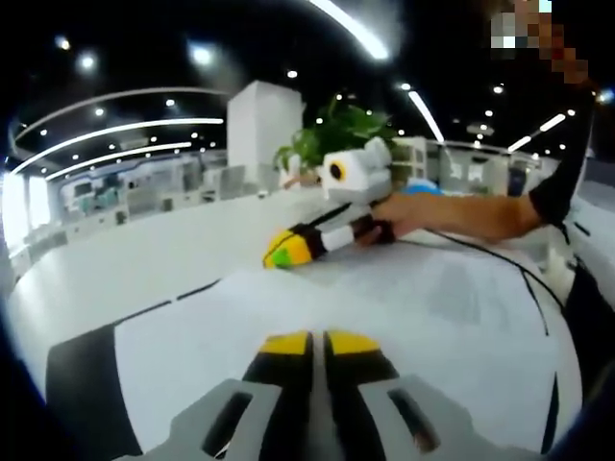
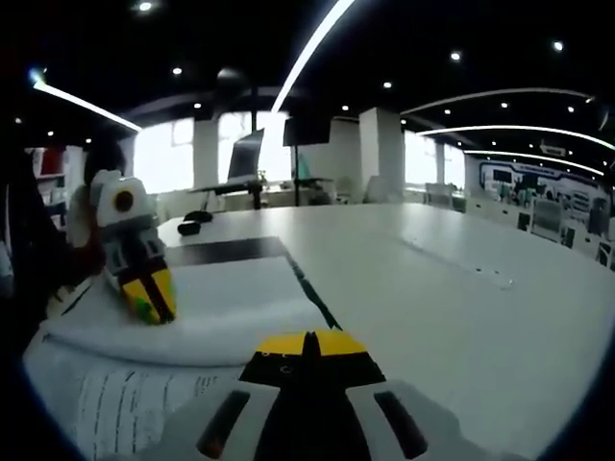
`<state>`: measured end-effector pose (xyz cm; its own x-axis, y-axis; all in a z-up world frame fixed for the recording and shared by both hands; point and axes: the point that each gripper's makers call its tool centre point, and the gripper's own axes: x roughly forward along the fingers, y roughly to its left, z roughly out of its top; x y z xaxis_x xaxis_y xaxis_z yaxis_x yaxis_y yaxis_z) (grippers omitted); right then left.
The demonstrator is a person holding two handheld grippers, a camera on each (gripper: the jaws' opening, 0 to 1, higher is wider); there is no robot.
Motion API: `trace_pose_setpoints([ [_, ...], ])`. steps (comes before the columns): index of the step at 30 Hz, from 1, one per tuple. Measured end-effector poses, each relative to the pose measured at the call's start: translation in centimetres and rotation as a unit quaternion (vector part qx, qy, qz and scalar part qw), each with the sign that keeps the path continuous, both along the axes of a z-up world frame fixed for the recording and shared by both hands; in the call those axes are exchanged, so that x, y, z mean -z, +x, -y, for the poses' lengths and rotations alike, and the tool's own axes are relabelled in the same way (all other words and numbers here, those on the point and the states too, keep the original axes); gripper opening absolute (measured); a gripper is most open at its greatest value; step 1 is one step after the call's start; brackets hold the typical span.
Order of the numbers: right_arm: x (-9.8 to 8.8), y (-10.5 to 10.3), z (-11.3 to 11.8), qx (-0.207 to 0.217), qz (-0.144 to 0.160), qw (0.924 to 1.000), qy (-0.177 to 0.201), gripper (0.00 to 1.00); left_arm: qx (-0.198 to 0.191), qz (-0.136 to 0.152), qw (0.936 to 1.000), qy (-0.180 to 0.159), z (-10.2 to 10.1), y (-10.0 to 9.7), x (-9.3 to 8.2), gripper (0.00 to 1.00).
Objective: Flip through the bound document one page at a time
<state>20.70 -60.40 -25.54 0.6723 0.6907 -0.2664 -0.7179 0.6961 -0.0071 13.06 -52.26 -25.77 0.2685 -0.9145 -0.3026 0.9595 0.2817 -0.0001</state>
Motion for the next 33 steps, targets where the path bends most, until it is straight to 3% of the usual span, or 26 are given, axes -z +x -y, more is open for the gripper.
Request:
trace_pose_setpoints([
  [33, 0.0, -1.1, -0.9, -0.010, -0.003, 0.9999, -0.006, 0.04, 0.008, -0.006, 0.9999, 0.000, 0.2, -0.3, 0.2, 0.03],
])
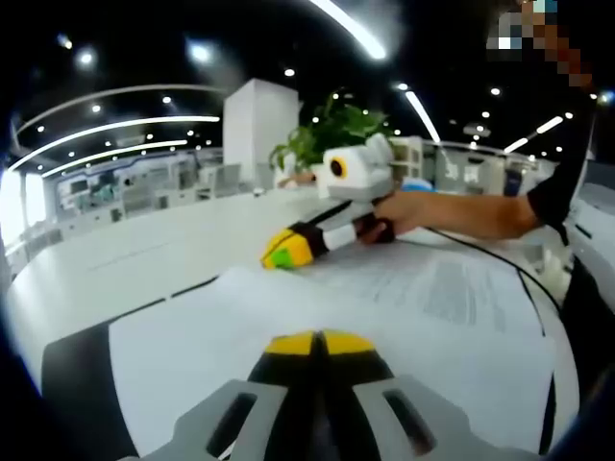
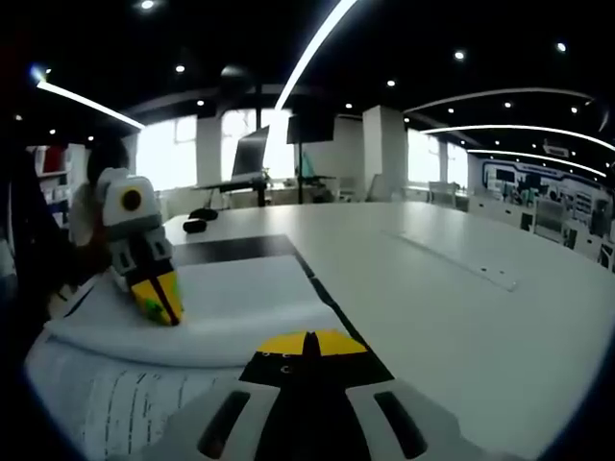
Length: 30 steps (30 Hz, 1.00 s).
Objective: Flip through the bound document one page at a time
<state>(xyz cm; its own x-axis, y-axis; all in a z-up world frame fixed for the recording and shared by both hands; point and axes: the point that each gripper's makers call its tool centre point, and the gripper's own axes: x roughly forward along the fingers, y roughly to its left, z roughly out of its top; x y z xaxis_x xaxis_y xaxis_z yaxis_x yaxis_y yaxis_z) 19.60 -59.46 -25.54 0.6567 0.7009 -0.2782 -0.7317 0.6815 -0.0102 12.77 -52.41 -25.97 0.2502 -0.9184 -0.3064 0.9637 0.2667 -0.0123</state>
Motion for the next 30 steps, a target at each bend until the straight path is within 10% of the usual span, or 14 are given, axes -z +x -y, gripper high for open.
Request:
trace_pose_setpoints([
  [30, -0.1, -2.5, -1.2, -0.019, -0.002, 0.9998, 0.001, 0.04, 0.000, -0.002, 1.0000, 0.000, -0.1, -0.1, 0.0, 0.03],
])
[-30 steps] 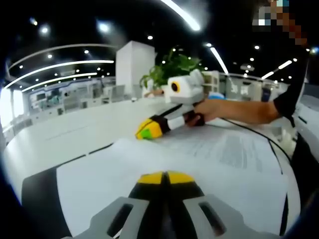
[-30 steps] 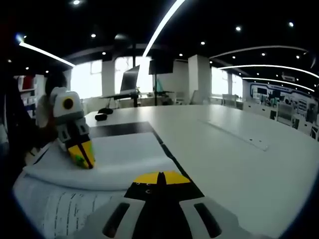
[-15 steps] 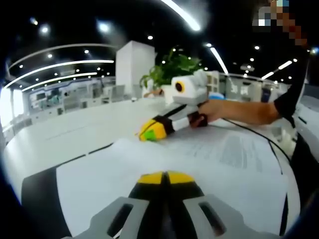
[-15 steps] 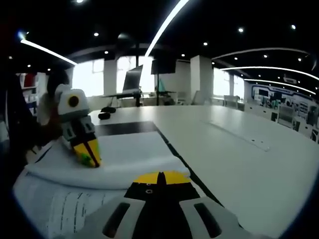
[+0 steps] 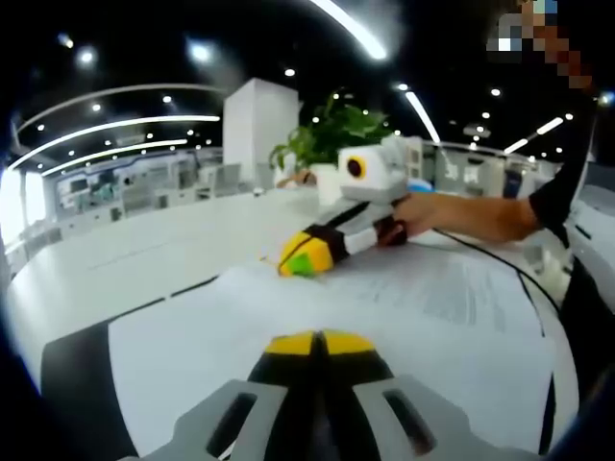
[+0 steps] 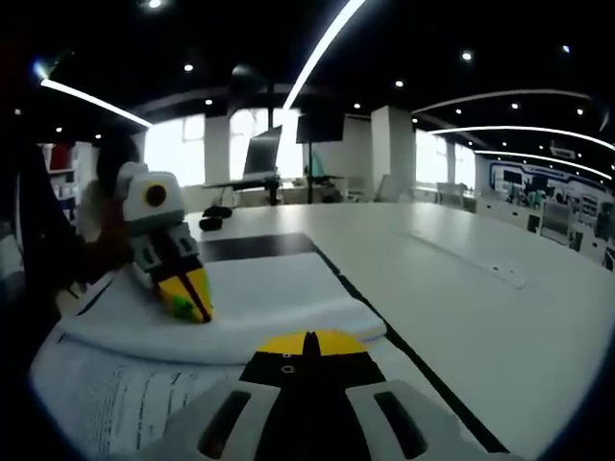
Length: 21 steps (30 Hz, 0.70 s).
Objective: Flip through the bound document one page at a time
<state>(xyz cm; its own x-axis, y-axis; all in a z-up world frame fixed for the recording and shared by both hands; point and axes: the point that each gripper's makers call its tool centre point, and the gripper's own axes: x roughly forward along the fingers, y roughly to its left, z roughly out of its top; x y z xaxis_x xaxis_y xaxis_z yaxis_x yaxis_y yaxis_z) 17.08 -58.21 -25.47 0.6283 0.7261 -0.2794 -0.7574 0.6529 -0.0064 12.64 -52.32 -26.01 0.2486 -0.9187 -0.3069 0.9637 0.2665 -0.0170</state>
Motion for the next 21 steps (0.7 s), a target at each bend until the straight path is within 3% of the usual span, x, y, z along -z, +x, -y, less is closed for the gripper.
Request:
trace_pose_setpoints([
  [21, 0.0, -1.6, -0.8, -0.016, -0.004, 0.9999, 0.004, 0.04, 0.000, -0.001, 1.0000, 0.000, 0.0, 0.1, 0.0, 0.03],
])
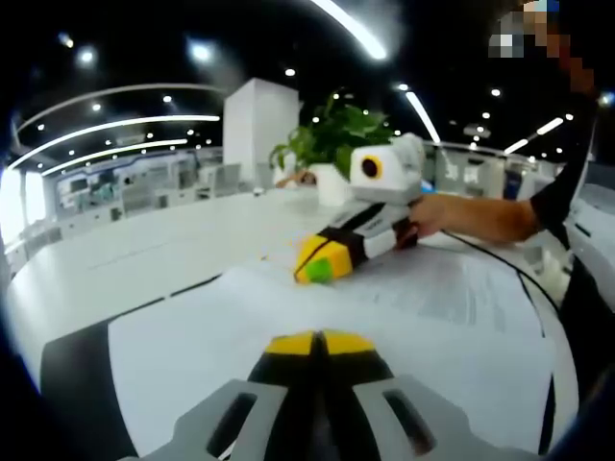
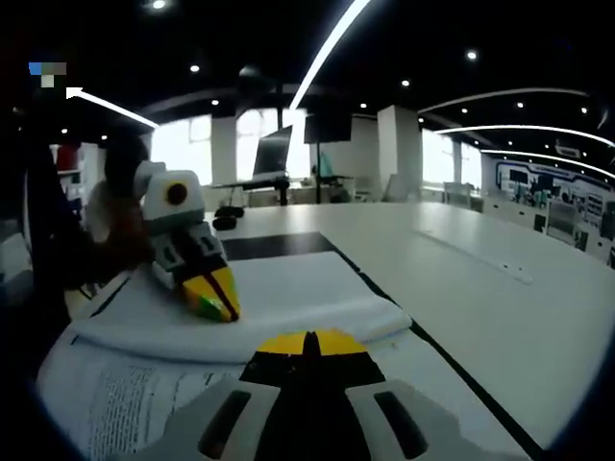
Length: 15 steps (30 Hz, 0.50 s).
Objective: Flip through the bound document one page at a time
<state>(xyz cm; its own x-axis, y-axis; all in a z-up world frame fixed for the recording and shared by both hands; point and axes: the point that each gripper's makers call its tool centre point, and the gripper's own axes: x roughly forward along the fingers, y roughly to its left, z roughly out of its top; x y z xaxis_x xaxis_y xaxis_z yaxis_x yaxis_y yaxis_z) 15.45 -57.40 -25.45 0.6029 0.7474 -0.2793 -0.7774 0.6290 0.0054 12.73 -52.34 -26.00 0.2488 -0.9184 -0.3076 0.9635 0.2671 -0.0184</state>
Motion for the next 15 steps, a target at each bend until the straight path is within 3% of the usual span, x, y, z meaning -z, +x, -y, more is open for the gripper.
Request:
trace_pose_setpoints([
  [15, -0.12, -0.98, -0.60, -0.011, -0.002, 0.9999, 0.004, 0.04, -0.001, -0.001, 1.0000, 0.000, 0.08, 0.02, -0.03, 0.03],
])
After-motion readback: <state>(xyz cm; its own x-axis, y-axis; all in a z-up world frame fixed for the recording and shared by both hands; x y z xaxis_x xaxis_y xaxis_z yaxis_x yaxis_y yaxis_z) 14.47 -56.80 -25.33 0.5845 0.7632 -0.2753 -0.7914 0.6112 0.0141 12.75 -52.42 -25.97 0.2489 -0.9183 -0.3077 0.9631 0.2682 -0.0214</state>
